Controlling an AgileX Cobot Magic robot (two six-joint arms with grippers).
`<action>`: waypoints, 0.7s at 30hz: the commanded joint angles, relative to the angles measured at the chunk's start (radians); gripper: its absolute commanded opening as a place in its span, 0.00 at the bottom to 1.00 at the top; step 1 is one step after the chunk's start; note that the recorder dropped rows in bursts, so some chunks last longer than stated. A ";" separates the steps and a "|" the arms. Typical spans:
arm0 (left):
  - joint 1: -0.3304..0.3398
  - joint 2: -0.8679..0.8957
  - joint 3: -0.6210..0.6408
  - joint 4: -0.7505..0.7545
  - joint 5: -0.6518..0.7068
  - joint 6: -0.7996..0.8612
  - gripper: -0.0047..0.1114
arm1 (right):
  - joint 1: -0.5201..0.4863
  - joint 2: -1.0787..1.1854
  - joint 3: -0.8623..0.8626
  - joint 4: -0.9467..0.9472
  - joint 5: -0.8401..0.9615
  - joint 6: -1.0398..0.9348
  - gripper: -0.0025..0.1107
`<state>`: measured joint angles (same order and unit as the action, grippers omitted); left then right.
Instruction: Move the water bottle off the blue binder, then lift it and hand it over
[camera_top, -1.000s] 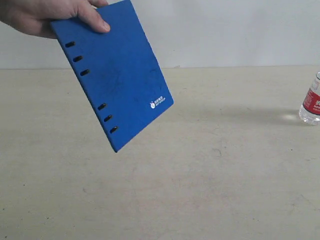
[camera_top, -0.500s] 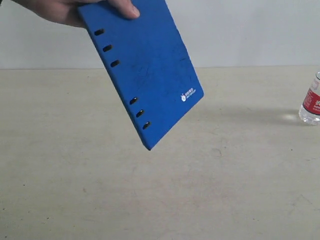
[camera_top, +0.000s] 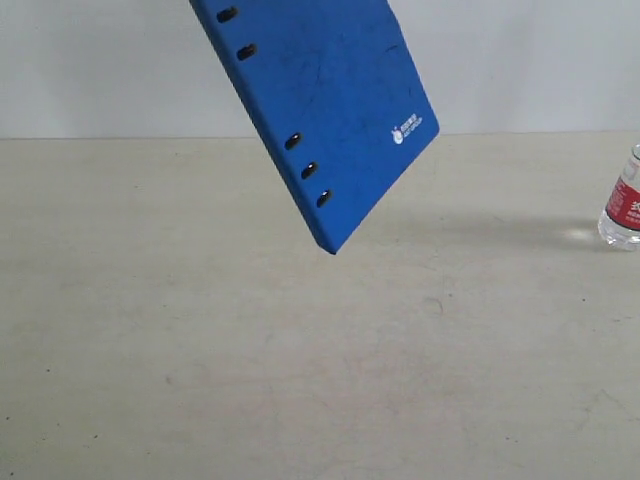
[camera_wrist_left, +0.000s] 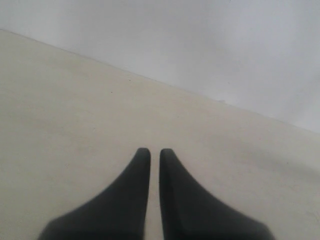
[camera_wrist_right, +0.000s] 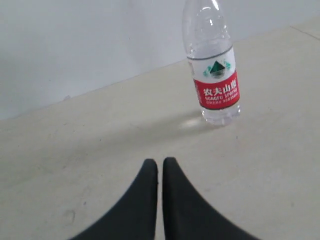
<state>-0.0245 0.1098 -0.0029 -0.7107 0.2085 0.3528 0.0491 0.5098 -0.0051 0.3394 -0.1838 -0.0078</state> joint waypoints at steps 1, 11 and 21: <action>0.003 -0.002 0.003 -0.009 -0.002 -0.010 0.10 | -0.104 -0.387 0.005 -0.133 0.517 -0.057 0.02; 0.003 -0.011 0.003 -0.007 -0.001 -0.010 0.10 | -0.089 -0.510 0.005 -0.386 0.552 -0.018 0.02; 0.003 -0.011 0.003 -0.007 -0.001 -0.010 0.10 | -0.106 -0.510 0.005 -0.373 0.546 -0.009 0.02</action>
<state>-0.0195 0.1074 -0.0029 -0.7107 0.2085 0.3528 -0.0538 0.0040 0.0014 -0.0371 0.3690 -0.0203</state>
